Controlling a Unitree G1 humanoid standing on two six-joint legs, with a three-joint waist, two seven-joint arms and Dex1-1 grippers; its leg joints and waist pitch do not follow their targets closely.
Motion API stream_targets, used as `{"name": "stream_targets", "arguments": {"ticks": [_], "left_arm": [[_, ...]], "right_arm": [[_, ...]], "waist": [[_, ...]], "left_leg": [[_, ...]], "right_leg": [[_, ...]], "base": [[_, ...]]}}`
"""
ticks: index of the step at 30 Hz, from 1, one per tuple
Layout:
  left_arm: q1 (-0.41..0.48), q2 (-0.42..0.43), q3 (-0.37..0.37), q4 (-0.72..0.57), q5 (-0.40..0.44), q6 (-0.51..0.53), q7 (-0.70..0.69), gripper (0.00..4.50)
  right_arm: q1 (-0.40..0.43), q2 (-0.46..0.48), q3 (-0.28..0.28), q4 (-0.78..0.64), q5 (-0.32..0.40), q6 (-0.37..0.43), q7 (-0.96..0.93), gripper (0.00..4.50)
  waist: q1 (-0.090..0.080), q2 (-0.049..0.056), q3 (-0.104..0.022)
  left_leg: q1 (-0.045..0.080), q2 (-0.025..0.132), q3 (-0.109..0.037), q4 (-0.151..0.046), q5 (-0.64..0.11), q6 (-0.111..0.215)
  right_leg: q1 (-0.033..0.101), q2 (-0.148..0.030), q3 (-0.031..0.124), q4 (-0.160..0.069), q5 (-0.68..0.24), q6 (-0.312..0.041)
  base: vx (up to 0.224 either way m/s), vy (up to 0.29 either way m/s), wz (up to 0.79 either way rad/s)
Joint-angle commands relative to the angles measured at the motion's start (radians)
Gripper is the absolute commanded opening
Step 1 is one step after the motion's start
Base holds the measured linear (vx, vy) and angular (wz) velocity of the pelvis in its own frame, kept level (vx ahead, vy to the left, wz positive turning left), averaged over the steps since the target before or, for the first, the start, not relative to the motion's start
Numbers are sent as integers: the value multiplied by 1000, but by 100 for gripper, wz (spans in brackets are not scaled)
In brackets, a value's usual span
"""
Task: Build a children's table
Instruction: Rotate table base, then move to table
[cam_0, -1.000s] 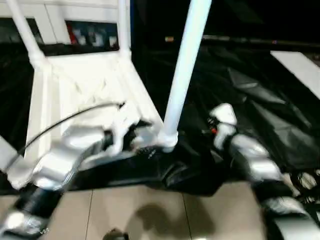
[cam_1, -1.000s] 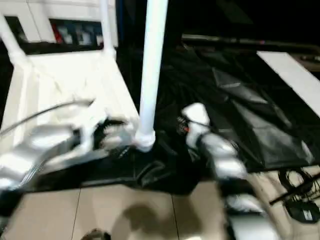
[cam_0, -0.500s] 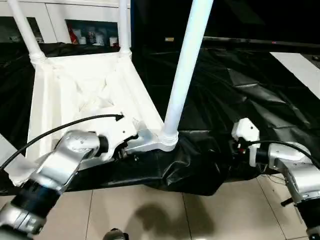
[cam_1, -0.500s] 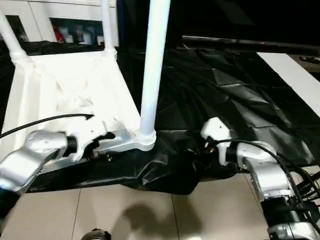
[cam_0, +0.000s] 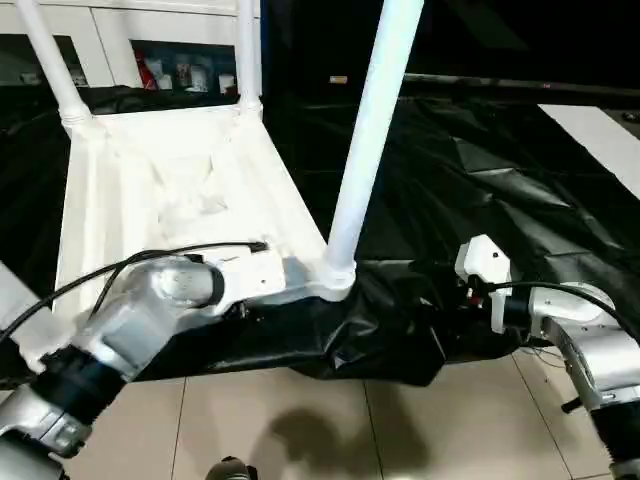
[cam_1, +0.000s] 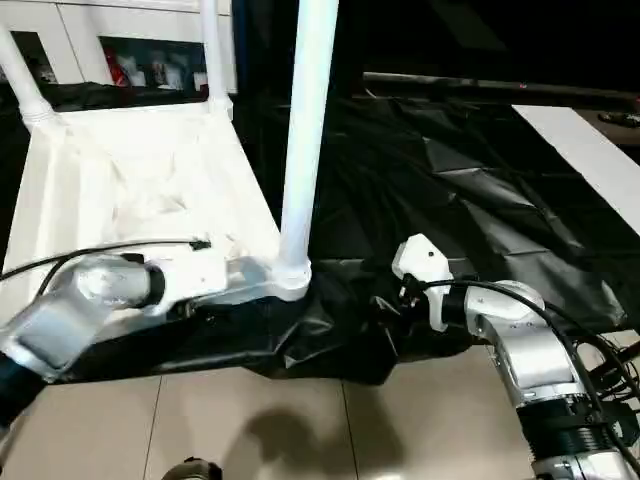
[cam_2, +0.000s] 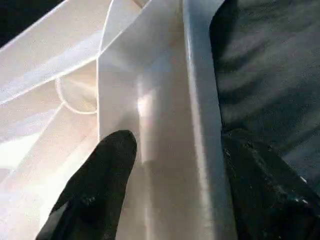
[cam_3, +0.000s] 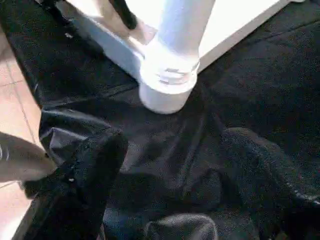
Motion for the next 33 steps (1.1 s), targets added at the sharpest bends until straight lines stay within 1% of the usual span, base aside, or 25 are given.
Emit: {"name": "stream_targets", "arguments": {"ticks": [1, 4, 6, 8, 10, 11, 12, 14, 15, 16, 18, 19, 20, 22, 23, 24, 25, 26, 27, 28, 29, 30, 31, 32, 33], "left_arm": [[-26, 12, 7, 12, 69, 33, 61, 317], [-20, 25, 9, -10, 88, 37, 64, 317], [-12, 23, 22, -28, 81, 33, 64, 317], [15, -16, 77, -76, 8, 29, 65, 317], [72, -128, 188, -161, -168, 45, 65, 317], [102, -181, 238, -203, -239, 61, 80, 317], [139, -229, 279, -242, -309, 22, 98, 317], [162, -258, 303, -259, -351, -4, 110, 317], [185, -292, 338, -267, -368, -6, 155, 317], [222, -341, 386, -280, -396, -17, 217, 317], [264, -387, 438, -287, -405, -26, 292, 317], [287, -407, 467, -288, -392, -27, 332, 317], [309, -420, 492, -290, -378, -27, 365, 317], [356, -450, 550, -303, -381, -57, 421, 317], [381, -459, 577, -307, -385, -79, 457, 317], [407, -464, 597, -311, -377, -92, 492, 317], [429, -469, 613, -313, -368, -101, 523, 317], [429, -469, 613, -313, -368, -101, 523, 317], [454, -485, 632, -315, -372, -111, 548, 317], [469, -501, 642, -316, -370, -126, 569, 317], [478, -522, 650, -319, -382, -140, 580, 317], [482, -535, 654, -320, -389, -151, 586, 317], [479, -544, 645, -323, -381, -153, 597, 317], [478, -547, 642, -324, -378, -154, 600, 317], [474, -557, 630, -324, -370, -153, 614, 317]], "right_arm": [[-7, 1, 1, -10, -6, 6, -14, 364], [-9, 9, 3, -12, -8, 9, -24, 364], [-8, 11, 2, -14, -6, 11, -27, 364], [-2, 16, -3, -25, 8, 16, -32, 364], [12, 31, -25, -46, 42, 37, -48, 364], [22, 42, -45, -61, 67, 53, -62, 364], [40, 61, -79, -86, 101, 77, -93, 364], [52, 75, -101, -101, 119, 90, -117, 364], [65, 89, -122, -114, 130, 107, -149, 364], [84, 112, -153, -125, 137, 133, -207, 364], [109, 147, -193, -138, 144, 146, -282, 364], [126, 168, -216, -144, 141, 142, -333, 364], [143, 186, -234, -149, 137, 132, -375, 364], [177, 219, -261, -166, 131, 133, -452, 364], [192, 235, -269, -174, 125, 128, -486, 364], [203, 251, -273, -177, 112, 111, -519, 364], [211, 265, -277, -181, 99, 98, -548, 364], [211, 265, -277, -181, 99, 98, -548, 364], [216, 279, -280, -184, 87, 84, -574, 364], [218, 291, -280, -187, 85, 84, -590, 364], [222, 299, -281, -191, 86, 84, -601, 364], [223, 303, -279, -193, 87, 83, -610, 364], [225, 304, -276, -199, 87, 78, -615, 364], [225, 304, -275, -201, 86, 77, -616, 364], [221, 302, -274, -202, 85, 70, -620, 364]], "waist": [[0, 14, -61], [-2, 16, -59], [-1, 17, -62], [1, 17, -63], [5, 18, -65], [13, 15, -67], [16, 12, -67], [24, 10, -68], [21, 12, -67], [19, 10, -64], [15, 5, -58], [12, 6, -55], [10, 2, -54], [7, 5, -52], [7, 18, -53], [6, 15, -54], [-3, 20, -55], [-5, 19, -56], [-9, 29, -57], [-12, 26, -54], [-9, 29, -50], [-15, 38, -54], [-12, 29, -51], [-9, 46, -50], [-12, 37, -43]], "left_leg": [[45, 23, -22, -71, -245, -37], [47, 22, -24, -73, -268, -42], [48, 23, -24, -72, -261, -42], [49, 22, -22, -70, -246, -38], [47, 22, -19, -66, -222, -31], [49, 24, -17, -64, -206, -19], [45, 23, -17, -63, -196, -12], [44, 21, -17, -61, -184, 3], [44, 21, -15, -62, -191, 5], [44, 19, -15, -63, -202, 4], [46, 20, -15, -67, -242, -9], [49, 20, -17, -71, -282, -27], [48, 20, -17, -74, -289, -31], [48, 20, -21, -79, -311, -47], [51, 20, -23, -80, -321, -52], [51, 21, -24, -80, -325, -56], [50, 20, -26, -85, -337, -66], [49, 20, -27, -86, -334, -65], [50, 20, -27, -87, -330, -65], [48, 20, -27, -88, -333, -64], [19, 5, -46, -102, -349, -27], [21, 5, -49, -104, -370, -6], [0, -12, -72, -103, -420, 61], [9, -13, -72, -104, -470, 67], [5, -19, -75, -89, -489, 82]], "right_leg": [[20, -73, 35, -93, -46, -181], [16, -74, 36, -97, -81, -183], [17, -74, 37, -95, -58, -190], [17, -73, 36, -91, -13, -207], [20, -74, 36, -84, 46, -229], [20, -72, 36, -80, 97, -245], [22, -73, 36, -79, 116, -248], [23, -70, 35, -79, 139, -240], [23, -67, 37, -82, 130, -228], [22, -66, 37, -87, 109, -222], [20, -69, 37, -98, 15, -203], [17, -70, 39, -108, -99, -171], [15, -69, 40, -112, -124, -159], [12, -71, 40, -120, -192, -120], [10, -70, 40, -120, -200, -115], [9, -69, 40, -123, -198, -110], [11, -65, 37, -121, -177, -105], [12, -64, 36, -121, -168, -104], [10, -62, 36, -123, -145, -102], [10, -62, 36, -123, -140, -103], [30, -72, 11, -120, -132, -110], [34, -74, 4, -124, -152, -110], [64, -97, -24, -146, -275, -107], [68, -100, -39, -159, -371, -98], [95, -120, -59, -191, -512, -88]], "base": [[0, 0, 0], [0, 0, 0], [0, 0, 0], [0, 0, 0], [0, 0, 0], [0, 0, 0], [0, 0, 0], [0, 0, 0], [0, 0, 0], [0, 0, 0], [0, 0, 0], [0, 0, 0], [0, 0, 0], [0, 0, 0], [0, 0, 0], [0, 0, 0], [0, 0, 0], [0, 0, 0], [0, 0, 0], [0, 0, 0], [0, 0, 0], [0, 0, 0], [1, 10, 28], [18, 12, 41], [18, 12, 41]]}}
